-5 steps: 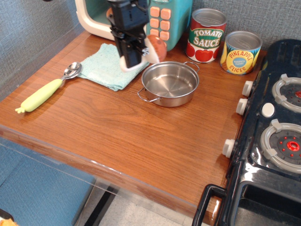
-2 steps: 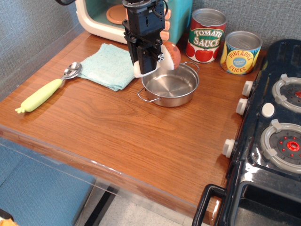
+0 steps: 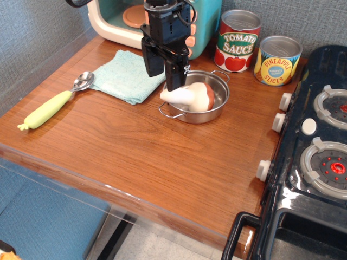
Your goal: Put the mushroom in the metal pot.
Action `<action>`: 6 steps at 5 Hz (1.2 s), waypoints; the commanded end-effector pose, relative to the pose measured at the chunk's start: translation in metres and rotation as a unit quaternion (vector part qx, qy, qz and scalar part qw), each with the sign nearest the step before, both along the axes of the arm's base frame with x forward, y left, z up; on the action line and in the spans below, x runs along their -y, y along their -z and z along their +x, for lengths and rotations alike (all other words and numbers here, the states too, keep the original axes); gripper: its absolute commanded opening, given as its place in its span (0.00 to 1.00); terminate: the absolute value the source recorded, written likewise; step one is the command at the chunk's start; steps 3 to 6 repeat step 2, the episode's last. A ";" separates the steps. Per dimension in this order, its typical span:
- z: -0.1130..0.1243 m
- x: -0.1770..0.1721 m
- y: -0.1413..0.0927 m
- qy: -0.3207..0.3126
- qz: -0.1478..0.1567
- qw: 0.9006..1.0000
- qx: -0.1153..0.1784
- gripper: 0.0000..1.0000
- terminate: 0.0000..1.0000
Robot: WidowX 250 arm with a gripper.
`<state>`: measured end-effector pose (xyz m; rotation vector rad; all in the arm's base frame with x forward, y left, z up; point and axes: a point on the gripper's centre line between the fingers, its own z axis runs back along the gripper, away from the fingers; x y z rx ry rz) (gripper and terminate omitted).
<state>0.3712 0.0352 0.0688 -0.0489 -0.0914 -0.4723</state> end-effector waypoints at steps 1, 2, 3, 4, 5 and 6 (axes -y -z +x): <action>-0.004 -0.005 -0.037 -0.022 0.012 0.999 0.042 1.00 0.00; -0.004 -0.005 -0.037 -0.022 0.012 0.999 0.042 1.00 1.00; -0.004 -0.005 -0.037 -0.022 0.012 0.999 0.042 1.00 1.00; -0.004 -0.005 -0.037 -0.022 0.012 0.999 0.042 1.00 1.00; -0.004 -0.005 -0.037 -0.022 0.012 0.999 0.042 1.00 1.00; -0.004 -0.005 -0.037 -0.022 0.012 0.999 0.042 1.00 1.00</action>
